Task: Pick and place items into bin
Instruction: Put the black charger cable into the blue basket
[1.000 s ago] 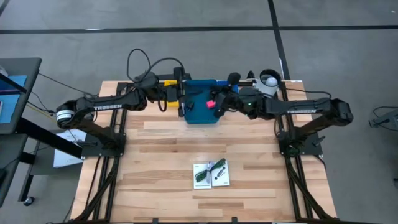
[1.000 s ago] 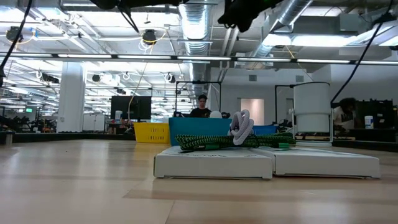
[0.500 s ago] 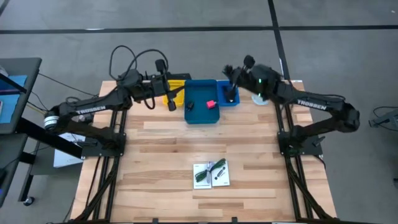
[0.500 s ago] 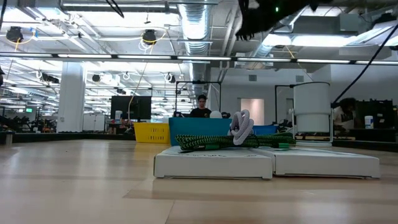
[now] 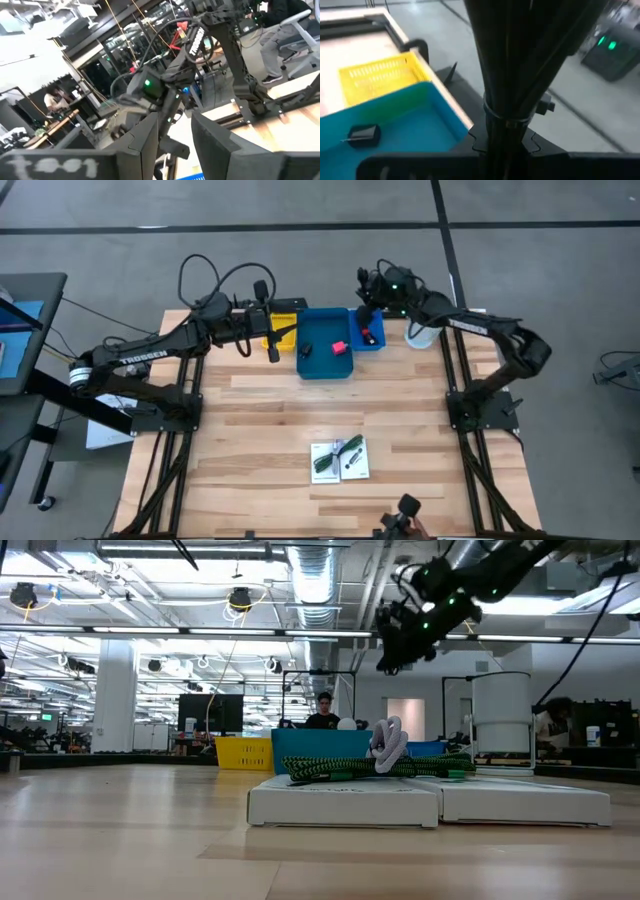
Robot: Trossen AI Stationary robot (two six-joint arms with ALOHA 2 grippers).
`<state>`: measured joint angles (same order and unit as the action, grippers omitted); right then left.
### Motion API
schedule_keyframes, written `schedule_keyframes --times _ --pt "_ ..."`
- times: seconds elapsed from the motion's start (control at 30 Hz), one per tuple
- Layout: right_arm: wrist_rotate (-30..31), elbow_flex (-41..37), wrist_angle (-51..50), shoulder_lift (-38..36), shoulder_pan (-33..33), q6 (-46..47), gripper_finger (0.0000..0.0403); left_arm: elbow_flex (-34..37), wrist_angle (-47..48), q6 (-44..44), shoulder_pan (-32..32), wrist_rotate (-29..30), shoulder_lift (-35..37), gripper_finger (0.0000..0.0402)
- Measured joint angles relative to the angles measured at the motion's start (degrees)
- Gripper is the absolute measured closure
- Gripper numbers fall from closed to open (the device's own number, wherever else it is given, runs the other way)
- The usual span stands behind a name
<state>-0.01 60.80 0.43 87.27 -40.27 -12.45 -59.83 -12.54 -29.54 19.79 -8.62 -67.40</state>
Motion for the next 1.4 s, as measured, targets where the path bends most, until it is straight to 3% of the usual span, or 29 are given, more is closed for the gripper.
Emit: schedule_keyframes --times 0.33,0.9,1.4 --pt "1.8 0.0 -5.8 5.0 0.0 7.9 0.0379 0.0 0.3 0.3 0.0 0.0 0.0 0.0290" --pt "1.6 0.0 -20.3 5.0 0.5 9.5 0.0375 0.0 1.7 0.9 0.0 -0.1 -0.1 0.0290" --pt "1.6 0.0 -21.4 5.0 2.9 11.5 0.0352 0.0 3.0 0.9 0.0 -0.2 -0.1 0.0290"
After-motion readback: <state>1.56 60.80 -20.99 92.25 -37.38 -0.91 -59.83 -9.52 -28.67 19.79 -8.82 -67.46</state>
